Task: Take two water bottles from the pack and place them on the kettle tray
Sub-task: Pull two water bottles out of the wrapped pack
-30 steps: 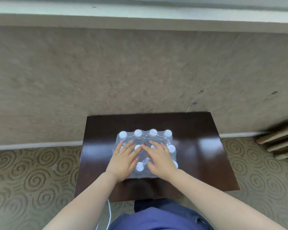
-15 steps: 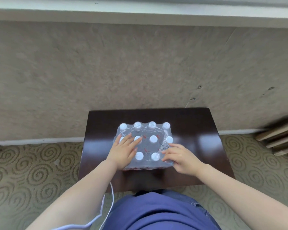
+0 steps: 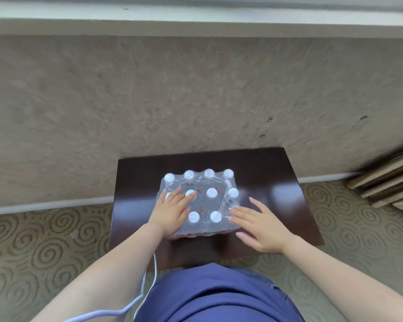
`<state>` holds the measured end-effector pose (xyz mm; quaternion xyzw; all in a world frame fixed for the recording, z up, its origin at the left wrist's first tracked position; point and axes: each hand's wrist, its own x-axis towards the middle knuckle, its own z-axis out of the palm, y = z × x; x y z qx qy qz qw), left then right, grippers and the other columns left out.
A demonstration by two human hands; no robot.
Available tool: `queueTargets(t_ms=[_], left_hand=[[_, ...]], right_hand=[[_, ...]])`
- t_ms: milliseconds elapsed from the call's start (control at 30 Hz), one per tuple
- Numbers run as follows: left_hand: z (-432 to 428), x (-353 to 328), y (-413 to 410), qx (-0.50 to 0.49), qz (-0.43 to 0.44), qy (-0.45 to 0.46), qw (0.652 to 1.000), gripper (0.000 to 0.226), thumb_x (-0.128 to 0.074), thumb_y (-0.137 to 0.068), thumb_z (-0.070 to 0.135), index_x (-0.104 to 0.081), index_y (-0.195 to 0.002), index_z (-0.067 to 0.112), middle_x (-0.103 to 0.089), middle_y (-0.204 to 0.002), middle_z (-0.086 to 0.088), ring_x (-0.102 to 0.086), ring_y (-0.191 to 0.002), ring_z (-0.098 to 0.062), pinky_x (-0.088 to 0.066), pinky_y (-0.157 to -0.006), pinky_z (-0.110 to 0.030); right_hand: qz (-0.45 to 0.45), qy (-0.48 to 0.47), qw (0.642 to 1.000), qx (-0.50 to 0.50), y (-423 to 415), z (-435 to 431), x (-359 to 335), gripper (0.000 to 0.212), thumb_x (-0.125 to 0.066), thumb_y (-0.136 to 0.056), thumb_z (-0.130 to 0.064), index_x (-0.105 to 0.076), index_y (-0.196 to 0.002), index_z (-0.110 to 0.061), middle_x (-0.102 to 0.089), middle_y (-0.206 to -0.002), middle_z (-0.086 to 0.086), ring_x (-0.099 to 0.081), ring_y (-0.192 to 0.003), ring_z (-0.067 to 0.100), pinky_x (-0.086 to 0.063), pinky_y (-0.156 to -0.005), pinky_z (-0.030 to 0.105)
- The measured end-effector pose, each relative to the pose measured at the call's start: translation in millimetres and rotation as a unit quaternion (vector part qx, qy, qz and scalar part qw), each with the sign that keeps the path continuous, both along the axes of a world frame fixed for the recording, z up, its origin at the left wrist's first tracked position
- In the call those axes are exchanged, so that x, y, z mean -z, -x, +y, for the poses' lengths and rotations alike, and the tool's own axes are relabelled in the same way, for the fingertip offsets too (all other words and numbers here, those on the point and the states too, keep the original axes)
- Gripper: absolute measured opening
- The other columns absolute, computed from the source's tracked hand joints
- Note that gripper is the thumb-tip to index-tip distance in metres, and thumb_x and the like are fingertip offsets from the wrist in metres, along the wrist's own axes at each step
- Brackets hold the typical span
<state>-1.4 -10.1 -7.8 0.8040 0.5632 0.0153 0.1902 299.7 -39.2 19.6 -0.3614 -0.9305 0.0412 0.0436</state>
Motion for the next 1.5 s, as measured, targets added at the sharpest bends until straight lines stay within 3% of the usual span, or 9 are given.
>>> queueTargets(t_ms=[100,167,333,467,567,667,833,1067,1500], left_hand=[[1.5,-3.0,-0.2,0.000,-0.002,0.012,1.000,0.048,-0.030,-0.100,0.032,-0.021,-0.147,0.031,-0.038,-0.148,0.005,-0.011,-0.146,-0.016,0.006,-0.118,-0.042],[2.6,-4.0,-0.8,-0.001,0.003,0.018,1.000,0.049,-0.030,-0.099,0.032,-0.020,-0.147,0.032,-0.037,-0.149,0.005,-0.010,-0.146,-0.015,0.006,-0.118,-0.042],[3.9,-6.7,-4.0,-0.011,0.019,0.044,0.999,0.051,-0.033,-0.098,0.032,-0.020,-0.147,0.031,-0.036,-0.150,0.005,-0.009,-0.146,-0.015,0.004,-0.118,-0.043],[9.6,-11.7,-10.8,-0.031,-0.002,0.057,0.998,0.057,-0.042,-0.093,0.026,-0.024,-0.146,0.020,-0.030,-0.154,0.000,-0.009,-0.146,-0.017,0.005,-0.118,-0.042],[13.9,-12.8,-15.9,-0.025,-0.041,0.068,0.997,0.063,-0.046,-0.087,0.015,-0.025,-0.146,0.017,-0.024,-0.156,-0.002,-0.005,-0.147,-0.021,0.002,-0.118,-0.040],[19.7,-14.8,-20.3,-0.052,-0.073,0.086,0.992,0.067,-0.048,-0.085,0.009,-0.024,-0.146,0.017,-0.024,-0.156,-0.001,-0.005,-0.147,-0.019,0.001,-0.118,-0.036],[25.2,-14.2,-24.8,-0.067,-0.026,0.053,0.996,0.061,-0.049,-0.086,0.012,-0.032,-0.143,0.020,-0.035,-0.152,0.000,-0.014,-0.146,-0.015,0.000,-0.119,-0.036],[27.9,-2.5,-21.5,-0.058,0.006,-0.031,0.998,0.051,-0.055,-0.085,0.020,-0.046,-0.136,0.023,-0.062,-0.127,0.001,-0.052,-0.119,-0.022,-0.030,-0.102,-0.032],[47.9,10.3,-19.2,-0.043,0.040,0.022,0.998,0.040,-0.055,-0.083,0.052,-0.052,-0.111,0.024,-0.068,-0.097,0.001,-0.058,-0.097,-0.019,-0.015,-0.090,-0.031]], right_hand=[[0.045,-0.024,0.998,0.043,30.1,36.2,-30.4,0.018,-0.059,-0.084,-0.028,-0.073,-0.082,-0.018,-0.074,-0.070,-0.002,-0.067,-0.064,0.023,-0.050,-0.090,0.043],[0.063,-0.027,0.995,0.079,64.4,64.2,-51.2,0.013,-0.061,-0.082,-0.020,-0.071,-0.076,-0.014,-0.070,-0.065,0.002,-0.063,-0.057,0.030,-0.052,-0.073,0.039],[0.267,0.034,0.953,0.142,152.9,97.1,-68.1,0.047,-0.055,-0.089,-0.006,-0.048,-0.135,-0.009,-0.051,-0.140,0.015,-0.050,-0.126,0.029,-0.038,-0.103,0.042],[0.190,0.069,0.969,0.145,158.8,74.3,-27.0,0.054,-0.044,-0.097,-0.017,-0.025,-0.148,-0.019,-0.018,-0.159,0.011,-0.014,-0.146,0.026,-0.011,-0.118,0.044],[0.061,0.125,0.976,0.170,127.9,57.3,12.9,0.056,-0.033,-0.102,-0.030,-0.007,-0.151,-0.026,0.004,-0.161,0.007,0.005,-0.148,0.027,-0.003,-0.120,0.044],[-0.014,0.133,0.984,0.120,95.3,50.3,29.8,0.058,-0.034,-0.101,-0.035,-0.011,-0.151,-0.018,-0.004,-0.161,0.009,-0.001,-0.148,0.025,-0.002,-0.118,0.038],[0.035,0.139,0.979,0.148,88.6,44.8,30.7,0.058,-0.040,-0.098,-0.037,-0.023,-0.149,-0.016,-0.023,-0.157,0.006,-0.020,-0.144,0.020,-0.012,-0.117,0.034],[0.062,0.174,0.968,0.172,84.5,51.3,26.9,0.063,-0.048,-0.093,-0.041,-0.026,-0.148,-0.018,-0.030,-0.154,0.003,-0.027,-0.141,0.018,-0.020,-0.116,0.035],[0.058,0.186,0.968,0.157,79.3,54.7,25.9,0.064,-0.046,-0.092,-0.048,-0.026,-0.147,-0.022,-0.030,-0.154,0.002,-0.028,-0.140,0.018,-0.021,-0.113,0.033]])
